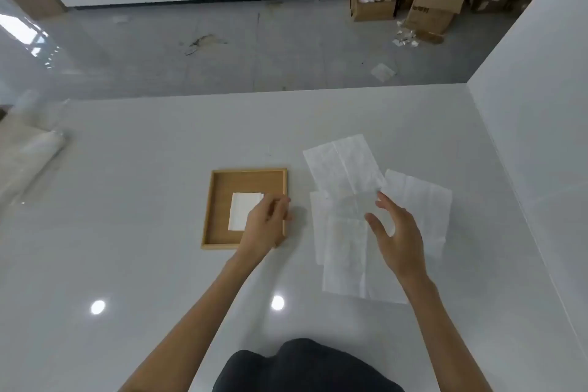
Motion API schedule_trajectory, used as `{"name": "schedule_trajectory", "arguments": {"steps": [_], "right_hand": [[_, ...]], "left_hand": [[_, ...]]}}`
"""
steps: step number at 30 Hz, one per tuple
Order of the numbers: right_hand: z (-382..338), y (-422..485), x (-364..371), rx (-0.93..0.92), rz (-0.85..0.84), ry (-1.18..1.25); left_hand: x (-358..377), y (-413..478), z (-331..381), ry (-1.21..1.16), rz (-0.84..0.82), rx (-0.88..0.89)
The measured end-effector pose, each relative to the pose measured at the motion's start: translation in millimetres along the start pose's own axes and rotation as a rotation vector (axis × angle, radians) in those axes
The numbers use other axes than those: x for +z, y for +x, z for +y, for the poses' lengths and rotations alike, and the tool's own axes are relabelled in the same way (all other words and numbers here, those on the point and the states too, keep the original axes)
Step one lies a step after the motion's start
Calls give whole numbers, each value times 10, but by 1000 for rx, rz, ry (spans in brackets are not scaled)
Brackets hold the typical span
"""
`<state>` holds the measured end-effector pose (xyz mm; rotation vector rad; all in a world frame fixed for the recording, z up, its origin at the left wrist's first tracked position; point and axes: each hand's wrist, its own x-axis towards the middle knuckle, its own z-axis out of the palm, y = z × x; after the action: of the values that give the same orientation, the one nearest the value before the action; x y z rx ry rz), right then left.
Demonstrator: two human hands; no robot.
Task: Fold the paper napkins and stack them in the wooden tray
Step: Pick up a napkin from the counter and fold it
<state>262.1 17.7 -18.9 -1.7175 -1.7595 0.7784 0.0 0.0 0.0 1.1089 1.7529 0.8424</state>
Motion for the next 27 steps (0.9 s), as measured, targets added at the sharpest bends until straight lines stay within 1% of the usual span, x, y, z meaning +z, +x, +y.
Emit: {"name": "schedule_trajectory", "arguments": {"steps": [1,3,7,9,12,14,16,18,21,23,25,27], "right_hand": [[42,83,8,-9,52,1],[127,290,41,20,120,-18],[348,887,238,142,226,-55],[470,1230,363,234,218,-93],[610,1541,546,387,208,-179],[730,1596,717,572,190,-234],[763,1517,950,791,150,-236],[723,1450,1185,931,111,-224],[713,1484,1452,1018,85,-244],[709,1575,1554,1060,99,-235],[656,1637,1585,1089,122,-181],[660,1713,1594,1124,138,-101]], "left_hand": [[27,91,13,-73,37,-14],[81,297,66,-149,51,-47],[371,899,108,-189,11,-122],[565,1274,106,-161,-29,-160],[816,1792,92,10,-84,-151],[968,2149,82,218,-111,-72],[1095,2477,120,411,-160,3],[1244,2819,192,553,-179,58],[1497,3244,214,729,-185,121],[1638,3413,145,827,-217,97],[1686,3448,61,864,-224,66],[1785,3486,-27,875,-220,74]]}}
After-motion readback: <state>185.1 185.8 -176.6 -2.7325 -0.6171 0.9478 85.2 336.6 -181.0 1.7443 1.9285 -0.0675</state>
